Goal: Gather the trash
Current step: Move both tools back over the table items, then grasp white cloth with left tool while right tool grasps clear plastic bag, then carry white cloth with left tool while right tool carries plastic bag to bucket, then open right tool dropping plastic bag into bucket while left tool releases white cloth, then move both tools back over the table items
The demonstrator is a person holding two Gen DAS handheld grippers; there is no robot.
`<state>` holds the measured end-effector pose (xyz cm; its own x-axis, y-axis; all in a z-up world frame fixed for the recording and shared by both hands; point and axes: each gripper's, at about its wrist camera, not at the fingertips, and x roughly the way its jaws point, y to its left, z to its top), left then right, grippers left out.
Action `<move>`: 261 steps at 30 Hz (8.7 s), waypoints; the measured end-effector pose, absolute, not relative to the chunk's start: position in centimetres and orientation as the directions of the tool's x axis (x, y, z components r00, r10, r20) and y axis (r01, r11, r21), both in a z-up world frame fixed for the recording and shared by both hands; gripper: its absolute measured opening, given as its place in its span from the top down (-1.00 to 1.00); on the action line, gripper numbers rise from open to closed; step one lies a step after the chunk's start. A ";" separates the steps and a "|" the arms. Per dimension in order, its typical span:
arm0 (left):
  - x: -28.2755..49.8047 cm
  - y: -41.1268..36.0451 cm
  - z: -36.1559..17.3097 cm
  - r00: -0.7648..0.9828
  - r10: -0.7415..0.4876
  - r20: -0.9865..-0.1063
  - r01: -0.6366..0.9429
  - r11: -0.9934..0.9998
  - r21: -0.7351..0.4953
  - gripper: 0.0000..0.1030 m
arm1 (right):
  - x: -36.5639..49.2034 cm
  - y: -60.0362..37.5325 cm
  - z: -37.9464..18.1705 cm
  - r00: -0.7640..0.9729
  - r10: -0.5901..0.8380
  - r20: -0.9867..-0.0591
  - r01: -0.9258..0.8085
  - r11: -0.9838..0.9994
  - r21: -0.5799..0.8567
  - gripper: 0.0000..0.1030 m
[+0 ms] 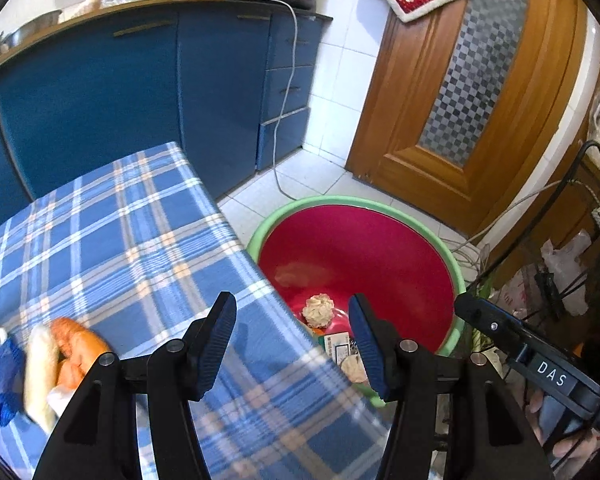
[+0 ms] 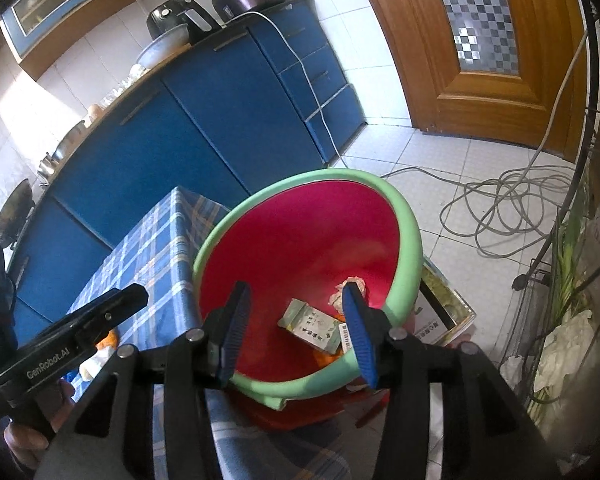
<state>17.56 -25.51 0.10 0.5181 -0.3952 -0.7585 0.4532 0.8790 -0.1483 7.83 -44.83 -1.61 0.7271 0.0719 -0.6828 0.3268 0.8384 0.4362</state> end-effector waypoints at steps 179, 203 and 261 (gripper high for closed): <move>15.4 -17.3 2.2 0.627 -0.309 -0.715 0.343 0.934 -0.102 0.69 | 9.2 -37.4 0.7 0.714 0.079 -0.696 0.213 0.922 0.323 -0.42; 17.6 -24.2 -0.6 0.546 -0.373 -0.751 0.456 0.884 -0.108 0.69 | 11.2 -43.5 -3.4 0.694 0.089 -0.714 0.347 0.828 0.440 -0.60; 15.7 -6.7 1.5 0.672 -0.143 -0.726 0.157 0.986 -0.049 0.04 | 10.0 -31.1 1.9 0.712 0.201 -0.672 0.083 0.927 0.366 -0.58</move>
